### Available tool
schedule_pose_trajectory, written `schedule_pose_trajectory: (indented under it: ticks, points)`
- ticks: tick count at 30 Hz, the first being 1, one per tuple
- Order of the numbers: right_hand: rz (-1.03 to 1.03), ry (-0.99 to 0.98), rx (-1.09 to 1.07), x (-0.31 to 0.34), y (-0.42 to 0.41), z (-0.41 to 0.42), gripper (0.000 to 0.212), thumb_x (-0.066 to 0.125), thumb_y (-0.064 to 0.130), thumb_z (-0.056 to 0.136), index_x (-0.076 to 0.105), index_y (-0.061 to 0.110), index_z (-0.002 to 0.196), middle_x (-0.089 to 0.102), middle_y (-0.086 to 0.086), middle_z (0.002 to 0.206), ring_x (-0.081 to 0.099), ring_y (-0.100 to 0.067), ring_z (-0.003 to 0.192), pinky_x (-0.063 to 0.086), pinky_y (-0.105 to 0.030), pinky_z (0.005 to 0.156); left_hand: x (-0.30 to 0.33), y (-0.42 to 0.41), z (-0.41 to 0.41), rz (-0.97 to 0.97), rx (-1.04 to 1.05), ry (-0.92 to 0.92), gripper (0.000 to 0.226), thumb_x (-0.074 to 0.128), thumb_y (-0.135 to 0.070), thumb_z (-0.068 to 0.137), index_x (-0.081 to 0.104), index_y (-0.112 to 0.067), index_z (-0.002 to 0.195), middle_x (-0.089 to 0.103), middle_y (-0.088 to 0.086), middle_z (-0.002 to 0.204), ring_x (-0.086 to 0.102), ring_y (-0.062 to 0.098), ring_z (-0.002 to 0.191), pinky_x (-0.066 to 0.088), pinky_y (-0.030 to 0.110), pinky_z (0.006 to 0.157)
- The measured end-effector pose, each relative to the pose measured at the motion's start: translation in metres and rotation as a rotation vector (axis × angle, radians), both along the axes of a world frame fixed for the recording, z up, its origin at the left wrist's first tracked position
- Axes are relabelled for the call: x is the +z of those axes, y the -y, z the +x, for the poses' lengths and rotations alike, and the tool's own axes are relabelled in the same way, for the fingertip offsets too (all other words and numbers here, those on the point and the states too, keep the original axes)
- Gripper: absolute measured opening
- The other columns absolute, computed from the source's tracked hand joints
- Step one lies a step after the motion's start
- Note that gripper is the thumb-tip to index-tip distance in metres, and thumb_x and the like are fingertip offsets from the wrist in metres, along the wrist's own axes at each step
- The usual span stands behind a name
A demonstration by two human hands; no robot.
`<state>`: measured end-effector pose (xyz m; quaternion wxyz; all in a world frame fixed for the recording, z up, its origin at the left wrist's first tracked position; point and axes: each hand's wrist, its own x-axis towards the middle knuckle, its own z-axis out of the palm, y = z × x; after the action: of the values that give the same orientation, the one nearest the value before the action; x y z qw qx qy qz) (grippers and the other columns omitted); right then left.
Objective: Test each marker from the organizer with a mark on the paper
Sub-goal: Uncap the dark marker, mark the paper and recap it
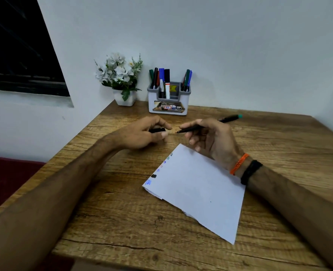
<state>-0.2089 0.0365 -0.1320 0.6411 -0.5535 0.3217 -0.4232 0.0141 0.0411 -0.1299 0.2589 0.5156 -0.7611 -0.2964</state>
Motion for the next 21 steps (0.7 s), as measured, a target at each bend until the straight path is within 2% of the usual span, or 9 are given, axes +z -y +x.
schedule_pose_trajectory:
  ticks: [2,6,9,12,14,19,21]
  points:
    - [0.012,0.017,-0.006,0.001,0.0,-0.001,0.04,0.035,0.015,0.098,0.071,-0.001,0.099,0.066,-0.009,0.073,0.057,-0.012,0.054,0.042,-0.02,0.045,-0.003,0.001,-0.003,-0.006,0.006,-0.056,0.02,0.05,-0.012,0.098,0.057,-0.016,0.116,0.072,-0.008,0.092,0.065,0.018,0.096,0.048,0.037,0.088]
    - [-0.018,0.008,-0.087,0.002,0.001,-0.001,0.026,0.04,0.008,0.097,0.065,0.004,0.094,0.072,-0.011,0.073,0.061,-0.014,0.051,0.044,-0.021,0.043,-0.006,0.002,-0.007,-0.109,0.033,-0.085,0.02,0.056,-0.007,0.095,0.064,-0.023,0.105,0.069,-0.008,0.097,0.062,0.003,0.091,0.043,0.027,0.083]
    - [-0.041,-0.009,-0.12,0.0,0.002,-0.002,0.017,0.046,0.007,0.097,0.061,0.006,0.09,0.072,-0.01,0.072,0.06,-0.014,0.05,0.044,-0.021,0.043,-0.01,0.003,-0.009,-0.141,0.061,-0.143,0.021,0.06,-0.009,0.093,0.068,-0.025,0.103,0.068,-0.002,0.1,0.061,0.009,0.091,0.048,0.031,0.082]
    - [-0.068,-0.039,-0.146,0.001,0.003,-0.003,0.016,0.05,0.007,0.097,0.063,0.007,0.087,0.071,-0.007,0.07,0.058,-0.013,0.05,0.043,-0.02,0.043,-0.01,0.003,-0.013,-0.096,0.091,-0.271,0.019,0.063,-0.006,0.09,0.066,-0.02,0.102,0.07,-0.001,0.095,0.064,0.011,0.086,0.054,0.038,0.081]
    - [-0.085,-0.055,-0.16,0.0,0.004,-0.004,0.017,0.051,0.008,0.096,0.065,0.009,0.086,0.071,-0.006,0.07,0.057,-0.013,0.05,0.042,-0.021,0.044,-0.009,0.002,-0.014,-0.074,0.105,-0.322,0.018,0.064,-0.003,0.089,0.065,-0.019,0.098,0.07,-0.002,0.091,0.064,0.009,0.082,0.056,0.037,0.08]
    - [-0.102,-0.098,-0.171,-0.001,0.002,-0.003,0.012,0.057,0.011,0.095,0.065,0.011,0.086,0.074,-0.009,0.078,0.058,-0.013,0.051,0.041,-0.02,0.045,-0.007,0.0,-0.016,-0.096,0.112,-0.298,0.015,0.066,-0.007,0.088,0.066,-0.02,0.096,0.07,0.003,0.093,0.065,0.009,0.078,0.055,0.028,0.074]
    - [-0.116,-0.114,-0.165,-0.001,-0.001,-0.003,0.006,0.061,0.012,0.093,0.063,0.012,0.087,0.076,-0.011,0.083,0.059,-0.013,0.051,0.042,-0.02,0.046,-0.007,-0.001,-0.018,-0.104,0.103,-0.287,0.015,0.068,-0.009,0.087,0.067,-0.021,0.095,0.07,0.005,0.096,0.065,0.012,0.081,0.056,0.029,0.076]
